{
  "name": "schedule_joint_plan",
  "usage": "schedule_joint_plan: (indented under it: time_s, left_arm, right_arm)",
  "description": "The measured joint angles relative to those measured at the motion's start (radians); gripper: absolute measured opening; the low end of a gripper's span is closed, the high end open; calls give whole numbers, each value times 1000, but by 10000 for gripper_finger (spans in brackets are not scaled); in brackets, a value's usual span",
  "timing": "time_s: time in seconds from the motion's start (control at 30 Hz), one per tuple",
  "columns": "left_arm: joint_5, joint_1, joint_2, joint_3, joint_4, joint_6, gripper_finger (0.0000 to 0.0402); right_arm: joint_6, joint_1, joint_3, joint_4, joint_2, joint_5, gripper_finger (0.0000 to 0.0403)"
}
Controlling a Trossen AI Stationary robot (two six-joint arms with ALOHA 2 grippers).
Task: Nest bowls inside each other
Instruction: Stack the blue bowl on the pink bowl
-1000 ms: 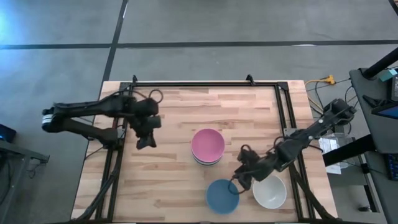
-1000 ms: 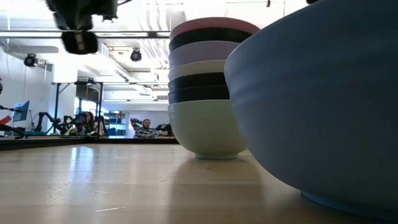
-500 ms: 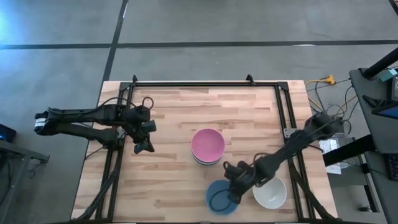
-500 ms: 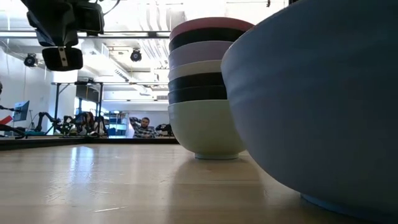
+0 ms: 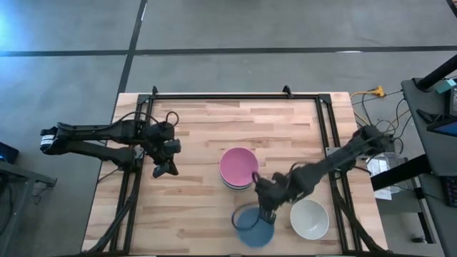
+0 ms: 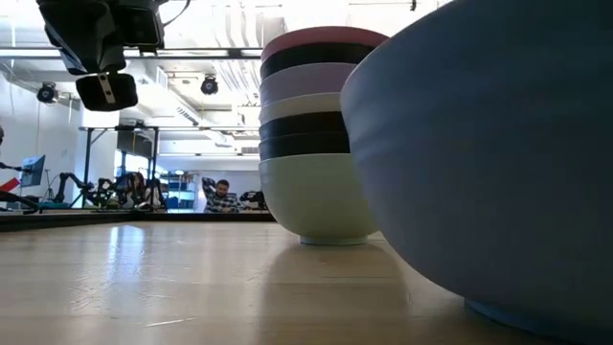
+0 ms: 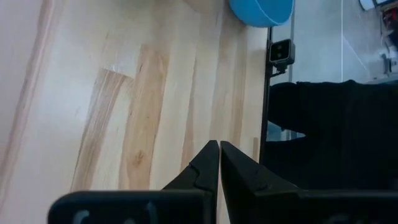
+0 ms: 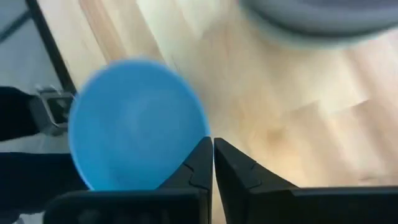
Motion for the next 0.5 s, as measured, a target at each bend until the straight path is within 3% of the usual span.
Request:
schedule_joint_plan:
  time_s: [0.23, 0.4, 0.5]
  left_arm:
    - [0, 0, 27, 0, 3, 5, 0]
    - [1, 0, 40, 0, 24, 4, 0]
    - [1, 0, 46, 0, 44, 4, 0]
  right_arm:
    - [-105, -128, 111, -71, -144, 31, 8]
    - [-97, -136, 81, -103, -195, 30, 12]
    - [-66, -111, 35, -92, -206, 21, 35]
